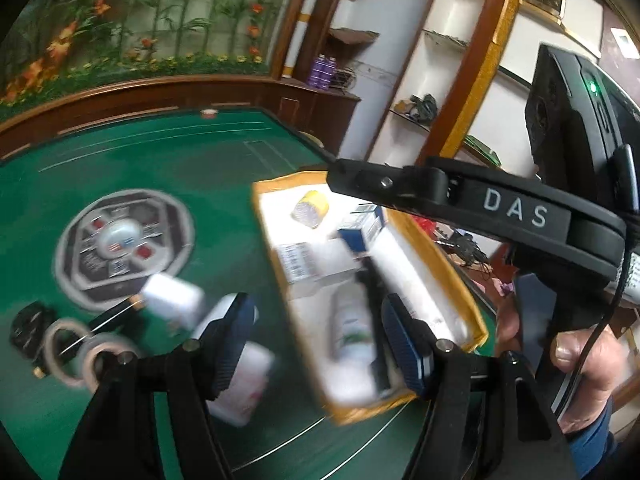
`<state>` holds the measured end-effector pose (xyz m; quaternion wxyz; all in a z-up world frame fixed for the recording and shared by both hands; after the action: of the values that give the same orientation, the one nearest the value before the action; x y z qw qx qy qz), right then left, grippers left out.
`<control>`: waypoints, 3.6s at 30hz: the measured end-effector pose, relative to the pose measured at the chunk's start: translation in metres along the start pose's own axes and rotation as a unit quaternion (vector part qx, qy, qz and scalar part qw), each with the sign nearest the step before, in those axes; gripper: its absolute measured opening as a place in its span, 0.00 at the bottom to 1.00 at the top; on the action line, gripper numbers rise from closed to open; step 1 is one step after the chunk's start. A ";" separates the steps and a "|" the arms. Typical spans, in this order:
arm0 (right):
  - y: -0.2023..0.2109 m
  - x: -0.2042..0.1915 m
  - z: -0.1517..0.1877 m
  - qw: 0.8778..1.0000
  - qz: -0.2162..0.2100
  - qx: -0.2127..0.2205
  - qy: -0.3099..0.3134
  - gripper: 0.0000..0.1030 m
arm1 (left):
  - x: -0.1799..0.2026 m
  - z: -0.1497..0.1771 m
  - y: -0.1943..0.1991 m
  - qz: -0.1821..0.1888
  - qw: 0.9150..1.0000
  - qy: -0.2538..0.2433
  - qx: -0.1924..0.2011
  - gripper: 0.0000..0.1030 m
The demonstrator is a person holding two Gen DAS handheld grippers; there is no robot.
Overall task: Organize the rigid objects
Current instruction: 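Move both grippers back toward the black plastic holder and white items, then grasp the black plastic holder with the left gripper while the right grasps a white block, then lift the black holder and the white block off the table with both grippers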
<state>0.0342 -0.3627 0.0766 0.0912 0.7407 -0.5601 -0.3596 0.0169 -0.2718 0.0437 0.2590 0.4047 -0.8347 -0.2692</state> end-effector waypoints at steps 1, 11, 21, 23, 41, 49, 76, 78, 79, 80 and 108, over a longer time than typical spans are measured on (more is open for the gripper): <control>-0.004 -0.006 0.003 1.000 -0.006 0.000 -0.001 0.46 | -0.010 0.003 0.005 -0.005 1.000 0.006 0.000 0.65; -0.078 -0.054 0.044 0.997 -0.051 -0.061 0.003 0.46 | -0.149 0.020 0.058 -0.108 0.987 0.111 0.028 0.65; -0.104 -0.071 0.058 0.992 -0.113 -0.035 0.032 0.46 | -0.241 0.035 0.022 -0.167 0.964 0.196 -0.062 0.77; -0.108 -0.066 0.059 0.992 -0.117 -0.035 0.029 0.46 | -0.239 0.036 0.009 -0.189 0.963 0.178 -0.073 0.77; -0.124 -0.040 0.061 0.995 -0.068 -0.071 -0.002 0.47 | -0.259 0.048 0.009 -0.234 0.956 0.159 -0.076 0.69; -0.147 -0.051 0.068 0.990 0.022 -0.128 0.061 0.47 | -0.250 0.039 0.019 -0.204 0.964 0.157 -0.060 0.69; -0.140 -0.089 0.081 0.990 -0.074 -0.080 0.090 0.31 | -0.218 0.032 0.017 -0.174 0.976 0.129 -0.037 0.69; -0.140 -0.090 0.081 0.990 -0.073 -0.078 0.093 0.31 | -0.215 0.032 0.017 -0.179 0.976 0.119 -0.034 0.69; -0.139 -0.090 0.081 0.990 -0.073 -0.078 0.093 0.31 | -0.212 0.031 0.018 -0.185 0.976 0.112 -0.031 0.69; -0.139 -0.090 0.081 0.990 -0.074 -0.078 0.091 0.31 | -0.211 0.031 0.018 -0.189 0.976 0.106 -0.028 0.69; -0.139 -0.082 0.077 0.990 -0.090 -0.081 0.067 0.31 | -0.203 0.027 0.019 -0.208 0.975 0.081 -0.015 0.69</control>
<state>0.0824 -0.2193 -0.0191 0.1556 0.8007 -0.4526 -0.3602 0.0986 -0.0895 -0.0063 0.2704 0.5859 -0.7045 -0.2954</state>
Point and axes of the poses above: each gripper's, at about its wrist camera, not at the fingertips, and y roughly against the way its jaws point, x to its right, z to its underside, the point moved 7 cm from there along -y, roughly the way its jaws point, and after that the axes turned 7 degrees about -z, right-handed, at the moved point
